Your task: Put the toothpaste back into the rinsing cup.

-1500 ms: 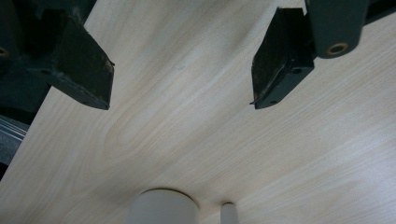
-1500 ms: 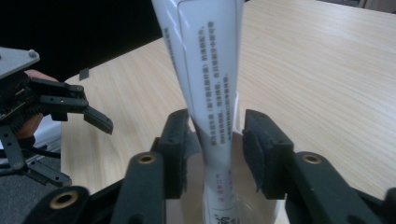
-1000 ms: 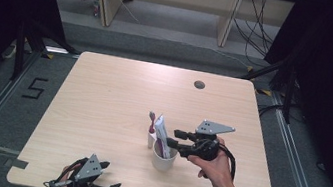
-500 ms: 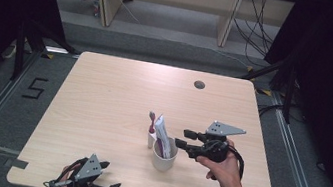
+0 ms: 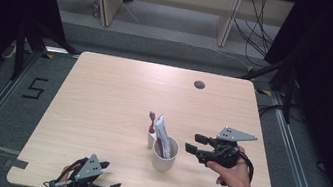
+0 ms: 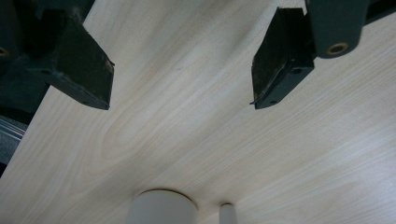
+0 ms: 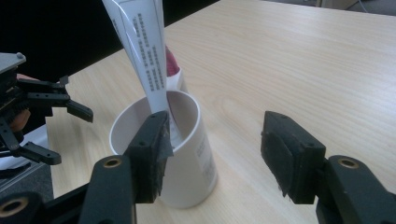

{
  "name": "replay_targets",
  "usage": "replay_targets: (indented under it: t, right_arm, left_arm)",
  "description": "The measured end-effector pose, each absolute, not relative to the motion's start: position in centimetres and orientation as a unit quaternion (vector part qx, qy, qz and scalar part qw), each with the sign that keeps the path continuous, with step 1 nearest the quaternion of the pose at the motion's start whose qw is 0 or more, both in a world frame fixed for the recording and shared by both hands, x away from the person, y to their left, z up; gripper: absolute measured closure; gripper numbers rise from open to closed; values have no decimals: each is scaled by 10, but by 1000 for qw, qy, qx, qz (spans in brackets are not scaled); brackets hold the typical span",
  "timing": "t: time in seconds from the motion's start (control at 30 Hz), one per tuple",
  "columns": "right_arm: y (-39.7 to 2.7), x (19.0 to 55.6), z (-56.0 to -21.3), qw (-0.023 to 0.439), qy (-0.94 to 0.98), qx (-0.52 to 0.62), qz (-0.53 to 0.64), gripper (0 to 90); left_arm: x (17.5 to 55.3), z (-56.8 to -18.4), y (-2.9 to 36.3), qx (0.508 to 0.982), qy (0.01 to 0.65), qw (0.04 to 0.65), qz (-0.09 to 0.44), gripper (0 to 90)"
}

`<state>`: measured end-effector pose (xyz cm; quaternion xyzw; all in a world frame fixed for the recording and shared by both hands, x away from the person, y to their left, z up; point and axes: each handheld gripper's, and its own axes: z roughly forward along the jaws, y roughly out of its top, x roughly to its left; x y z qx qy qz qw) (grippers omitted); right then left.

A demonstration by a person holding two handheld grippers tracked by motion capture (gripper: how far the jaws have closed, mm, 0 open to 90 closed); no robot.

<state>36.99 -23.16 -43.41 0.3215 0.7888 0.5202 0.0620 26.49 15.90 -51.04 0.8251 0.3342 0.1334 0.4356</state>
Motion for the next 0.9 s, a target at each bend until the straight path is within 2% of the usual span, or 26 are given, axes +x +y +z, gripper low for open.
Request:
replay_targets:
  t: [0.3, 0.43, 0.47, 0.53, 0.9]
  right_arm:
    - [-249, 364, -439, 69, 788, 333, 513, 417]
    - [-254, 360, -441, 57, 782, 348, 514, 403]
    - [-257, 361, -441, 75, 789, 337, 509, 399]
    - [-259, 359, -441, 65, 781, 347, 514, 392]
    - [-276, 354, -449, 83, 780, 364, 502, 261]
  left_arm:
    - [266, -510, 160, 833, 325, 427, 134, 207]
    - [266, -510, 161, 836, 324, 421, 138, 207]
    - [266, -510, 161, 835, 324, 422, 139, 207]
    - [266, -510, 161, 835, 324, 422, 139, 207]
    - [266, -511, 160, 826, 335, 434, 132, 206]
